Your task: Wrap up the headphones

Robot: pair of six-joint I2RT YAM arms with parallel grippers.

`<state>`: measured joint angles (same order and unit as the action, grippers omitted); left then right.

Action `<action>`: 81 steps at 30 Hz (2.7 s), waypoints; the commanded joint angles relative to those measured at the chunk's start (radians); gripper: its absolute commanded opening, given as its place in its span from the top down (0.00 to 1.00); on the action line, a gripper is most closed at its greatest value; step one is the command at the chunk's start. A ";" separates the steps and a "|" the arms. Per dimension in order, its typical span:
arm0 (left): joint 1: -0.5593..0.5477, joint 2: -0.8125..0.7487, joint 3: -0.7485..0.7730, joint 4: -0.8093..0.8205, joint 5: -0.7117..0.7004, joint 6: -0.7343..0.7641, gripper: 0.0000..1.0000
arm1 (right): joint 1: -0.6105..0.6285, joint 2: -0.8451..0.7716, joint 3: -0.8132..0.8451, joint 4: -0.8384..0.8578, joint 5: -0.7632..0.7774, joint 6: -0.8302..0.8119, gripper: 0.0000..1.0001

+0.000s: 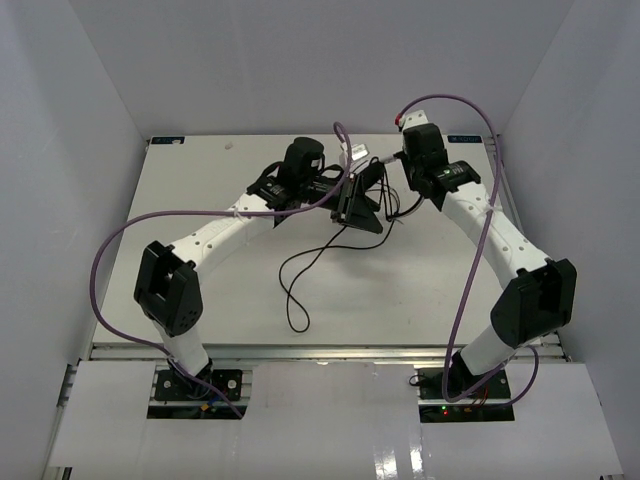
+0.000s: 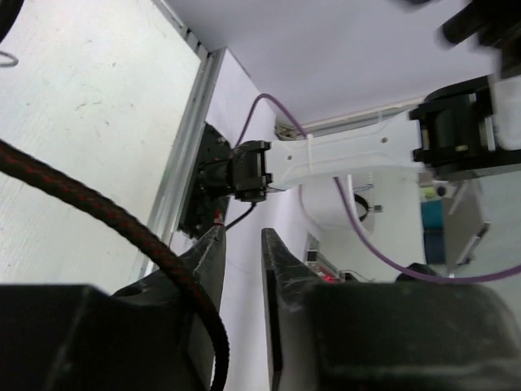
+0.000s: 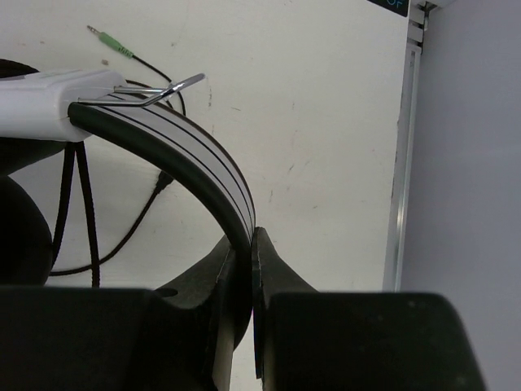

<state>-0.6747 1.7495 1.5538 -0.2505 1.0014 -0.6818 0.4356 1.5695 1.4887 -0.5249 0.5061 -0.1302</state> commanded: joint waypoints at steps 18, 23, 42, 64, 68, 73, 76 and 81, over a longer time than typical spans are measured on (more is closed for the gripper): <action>-0.162 -0.198 -0.398 0.293 -0.380 0.149 0.55 | -0.191 -0.097 0.284 -0.027 -0.522 0.300 0.92; -0.187 -0.249 -0.487 0.367 -0.493 0.219 0.53 | -0.230 -0.119 0.290 -0.029 -0.610 0.333 0.92; -0.197 -0.104 -0.847 0.876 -0.573 0.369 0.51 | -0.420 -0.166 0.329 -0.029 -0.963 0.459 0.92; -0.199 0.074 -0.957 1.279 -0.552 0.278 0.69 | -0.535 -0.231 0.254 0.021 -1.138 0.539 0.92; -0.233 0.002 -0.979 1.259 -0.600 0.435 0.38 | -0.535 -0.225 0.253 0.018 -1.146 0.538 0.92; -0.281 -0.005 -0.999 1.324 -0.738 0.648 0.15 | -0.534 -0.224 0.245 0.029 -1.158 0.550 0.92; -0.294 0.051 -0.959 1.366 -0.764 0.737 0.08 | -0.531 -0.229 0.240 0.031 -1.158 0.552 0.92; -0.321 0.217 -0.803 1.389 -0.715 0.815 0.07 | -0.521 -0.235 0.234 0.029 -1.163 0.547 0.92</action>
<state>-0.9742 1.8629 0.6339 1.0798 0.2818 -0.0074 -0.0958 1.3705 1.7164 -0.5803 -0.6087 0.3672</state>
